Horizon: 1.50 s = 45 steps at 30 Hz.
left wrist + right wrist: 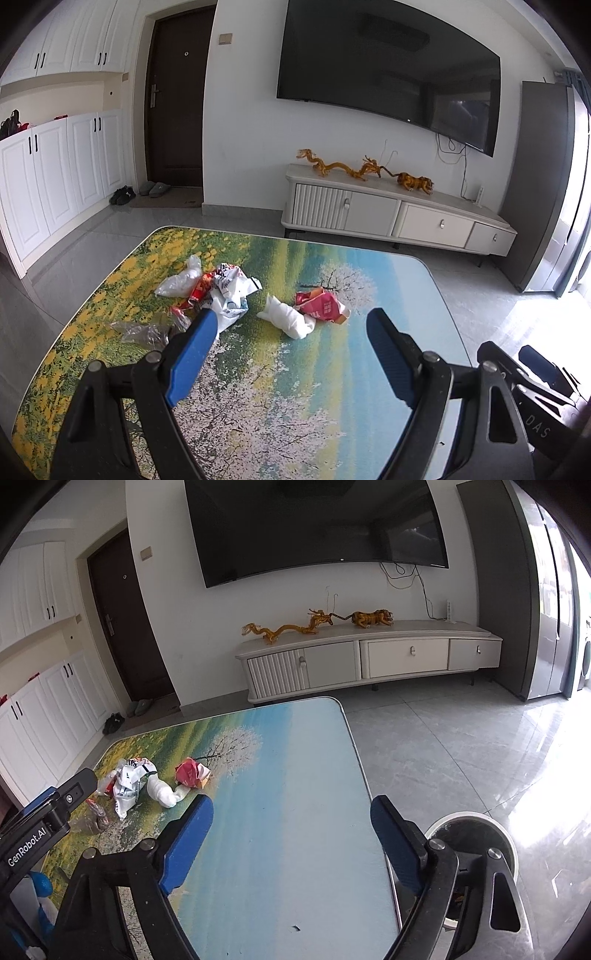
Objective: Collect trash
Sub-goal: 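Lower both open tools toward the pile of tissues and bags on the mat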
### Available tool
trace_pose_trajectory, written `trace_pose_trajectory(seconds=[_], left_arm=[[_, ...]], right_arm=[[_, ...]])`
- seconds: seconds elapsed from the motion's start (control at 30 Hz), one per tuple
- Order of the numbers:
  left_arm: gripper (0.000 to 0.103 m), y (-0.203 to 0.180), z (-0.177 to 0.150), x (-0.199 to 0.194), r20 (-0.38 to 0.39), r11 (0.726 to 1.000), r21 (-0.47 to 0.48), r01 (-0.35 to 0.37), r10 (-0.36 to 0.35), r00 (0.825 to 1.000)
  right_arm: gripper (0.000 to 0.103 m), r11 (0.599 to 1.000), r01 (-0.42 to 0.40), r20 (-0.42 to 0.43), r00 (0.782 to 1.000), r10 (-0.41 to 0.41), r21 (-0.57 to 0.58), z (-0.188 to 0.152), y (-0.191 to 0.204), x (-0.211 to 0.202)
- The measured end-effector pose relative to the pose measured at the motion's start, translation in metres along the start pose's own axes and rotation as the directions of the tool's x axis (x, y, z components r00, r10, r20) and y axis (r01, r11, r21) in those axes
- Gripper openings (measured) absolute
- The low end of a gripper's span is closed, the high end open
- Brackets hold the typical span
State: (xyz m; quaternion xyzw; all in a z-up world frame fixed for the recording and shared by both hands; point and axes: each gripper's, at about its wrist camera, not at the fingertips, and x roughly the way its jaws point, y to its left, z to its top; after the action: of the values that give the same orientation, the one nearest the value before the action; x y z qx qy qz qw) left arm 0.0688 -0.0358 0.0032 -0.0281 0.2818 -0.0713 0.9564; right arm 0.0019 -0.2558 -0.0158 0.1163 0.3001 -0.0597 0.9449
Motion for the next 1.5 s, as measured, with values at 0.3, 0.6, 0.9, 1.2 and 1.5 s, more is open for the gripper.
trace_pose_trajectory(seconds=[0.3,0.6,0.9,1.2,1.5], left_arm=[[0.082,0.002,-0.004,0.012,-0.023,1.0,0.001,0.005,-0.005,1.0],[0.082,0.007,-0.006,0.024,-0.045,1.0,-0.001,0.003,-0.003,0.999],[0.082,0.015,-0.009,0.035,-0.068,1.0,-0.006,-0.003,0.003,0.998],[0.082,0.023,-0.014,0.049,-0.098,1.0,-0.011,-0.015,0.014,0.995],[0.082,0.058,-0.021,0.059,-0.135,0.999,-0.024,-0.028,0.024,0.991]], right_arm=[[0.073,1.0,-0.007,-0.026,1.0,0.007,-0.014,0.0,0.004,0.012],[0.065,1.0,-0.015,-0.046,0.999,0.013,-0.025,-0.002,0.009,0.023],[0.062,0.999,-0.017,-0.067,0.998,0.015,-0.039,-0.005,0.015,0.033],[0.06,0.998,-0.032,-0.085,0.996,0.027,-0.057,-0.005,0.024,0.045],[0.058,0.991,-0.096,-0.096,0.992,0.087,-0.092,0.01,0.041,0.065]])
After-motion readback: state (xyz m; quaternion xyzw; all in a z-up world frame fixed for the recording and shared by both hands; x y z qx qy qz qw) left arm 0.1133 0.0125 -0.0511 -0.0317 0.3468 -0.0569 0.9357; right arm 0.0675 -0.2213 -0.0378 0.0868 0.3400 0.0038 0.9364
